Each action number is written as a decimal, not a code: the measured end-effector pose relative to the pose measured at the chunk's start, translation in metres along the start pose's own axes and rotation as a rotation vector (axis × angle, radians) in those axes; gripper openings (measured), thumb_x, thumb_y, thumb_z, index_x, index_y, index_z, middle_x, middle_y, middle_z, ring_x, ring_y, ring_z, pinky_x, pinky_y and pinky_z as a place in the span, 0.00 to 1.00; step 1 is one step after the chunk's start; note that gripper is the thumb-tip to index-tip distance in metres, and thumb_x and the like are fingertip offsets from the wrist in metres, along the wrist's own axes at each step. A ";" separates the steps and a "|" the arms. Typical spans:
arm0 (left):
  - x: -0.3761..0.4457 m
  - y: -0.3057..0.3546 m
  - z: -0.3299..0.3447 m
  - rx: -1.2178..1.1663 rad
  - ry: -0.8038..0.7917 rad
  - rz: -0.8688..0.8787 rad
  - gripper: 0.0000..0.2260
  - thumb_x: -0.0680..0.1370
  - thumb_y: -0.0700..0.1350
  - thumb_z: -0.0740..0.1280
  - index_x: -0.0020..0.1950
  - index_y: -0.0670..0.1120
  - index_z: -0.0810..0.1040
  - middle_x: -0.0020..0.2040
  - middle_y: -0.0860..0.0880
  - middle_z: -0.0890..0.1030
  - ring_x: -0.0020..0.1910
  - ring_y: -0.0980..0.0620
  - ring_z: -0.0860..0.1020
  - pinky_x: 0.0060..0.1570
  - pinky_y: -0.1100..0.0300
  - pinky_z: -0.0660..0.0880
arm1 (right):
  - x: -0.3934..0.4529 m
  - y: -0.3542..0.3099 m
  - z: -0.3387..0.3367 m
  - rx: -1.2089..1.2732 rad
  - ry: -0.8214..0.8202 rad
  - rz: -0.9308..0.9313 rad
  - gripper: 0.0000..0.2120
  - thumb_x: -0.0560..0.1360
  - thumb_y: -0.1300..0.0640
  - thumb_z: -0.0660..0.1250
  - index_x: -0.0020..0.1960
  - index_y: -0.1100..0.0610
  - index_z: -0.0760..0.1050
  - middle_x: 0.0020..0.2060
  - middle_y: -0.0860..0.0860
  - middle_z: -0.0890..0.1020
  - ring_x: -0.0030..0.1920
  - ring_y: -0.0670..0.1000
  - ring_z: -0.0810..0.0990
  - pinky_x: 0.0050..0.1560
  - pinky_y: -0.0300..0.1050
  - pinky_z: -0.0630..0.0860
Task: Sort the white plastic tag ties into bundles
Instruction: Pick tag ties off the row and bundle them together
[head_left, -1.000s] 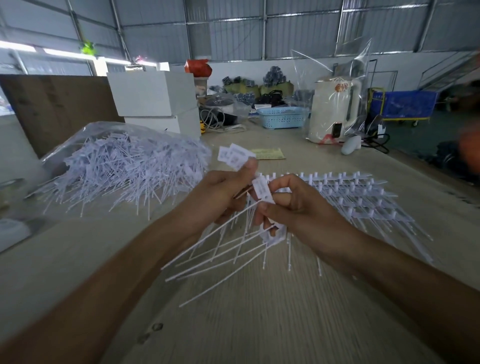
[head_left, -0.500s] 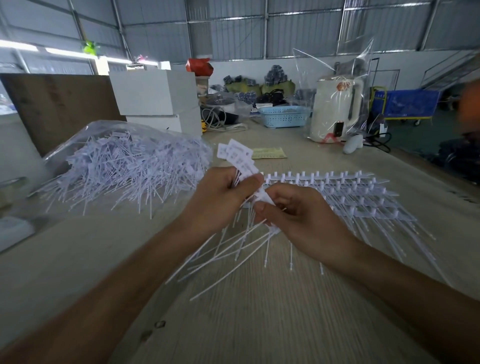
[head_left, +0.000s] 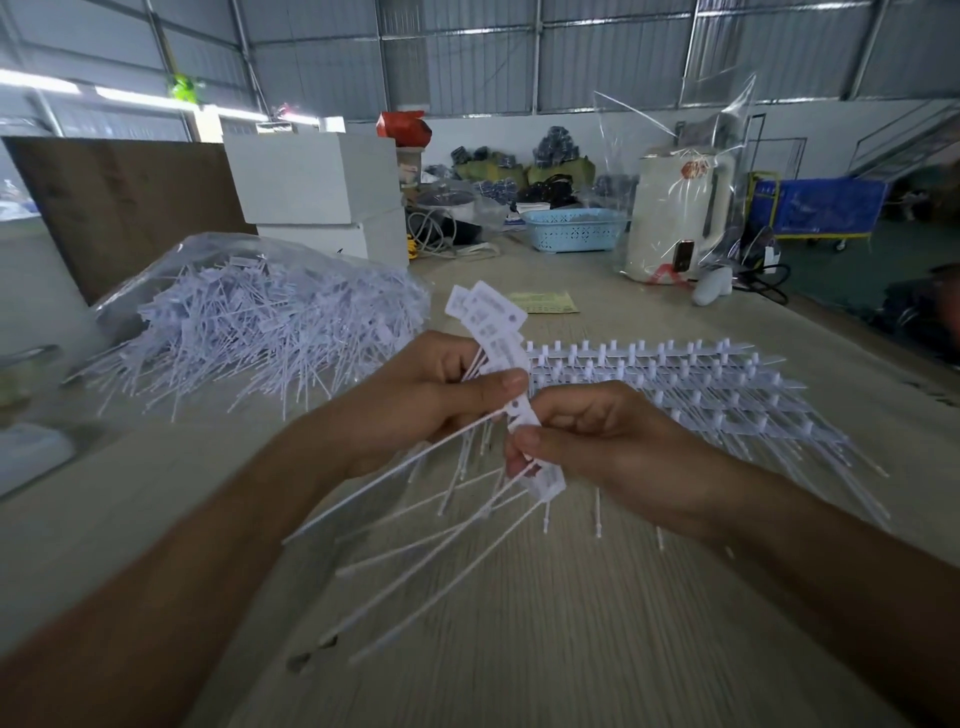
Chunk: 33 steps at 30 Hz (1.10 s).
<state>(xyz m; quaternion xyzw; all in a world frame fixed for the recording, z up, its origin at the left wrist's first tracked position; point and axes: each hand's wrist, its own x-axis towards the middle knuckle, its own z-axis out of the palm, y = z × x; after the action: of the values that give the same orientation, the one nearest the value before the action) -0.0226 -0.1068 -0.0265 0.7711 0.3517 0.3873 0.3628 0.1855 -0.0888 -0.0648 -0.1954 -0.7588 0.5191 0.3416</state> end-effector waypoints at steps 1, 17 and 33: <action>0.000 -0.003 -0.001 -0.029 -0.017 -0.014 0.17 0.78 0.50 0.68 0.28 0.55 0.77 0.24 0.58 0.68 0.22 0.60 0.63 0.24 0.67 0.60 | 0.000 0.000 -0.002 -0.017 -0.055 0.005 0.08 0.80 0.60 0.66 0.50 0.63 0.82 0.45 0.55 0.85 0.48 0.51 0.83 0.53 0.42 0.77; 0.002 -0.013 0.006 -0.264 0.077 -0.088 0.19 0.78 0.55 0.69 0.29 0.51 0.75 0.24 0.53 0.70 0.22 0.58 0.66 0.25 0.66 0.63 | -0.001 -0.003 -0.006 0.154 -0.061 0.055 0.11 0.81 0.63 0.62 0.60 0.63 0.79 0.54 0.60 0.83 0.55 0.59 0.80 0.63 0.63 0.72; 0.009 -0.007 0.014 0.164 0.177 -0.139 0.23 0.82 0.53 0.64 0.26 0.60 0.77 0.22 0.61 0.73 0.21 0.66 0.70 0.24 0.76 0.63 | 0.008 0.009 0.006 0.075 0.468 -0.072 0.08 0.72 0.68 0.74 0.49 0.66 0.76 0.45 0.59 0.82 0.45 0.50 0.85 0.47 0.37 0.78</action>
<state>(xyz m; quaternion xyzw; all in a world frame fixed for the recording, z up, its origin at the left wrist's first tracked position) -0.0084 -0.1004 -0.0354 0.7348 0.4652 0.3978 0.2922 0.1752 -0.0842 -0.0717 -0.2705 -0.6456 0.4750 0.5333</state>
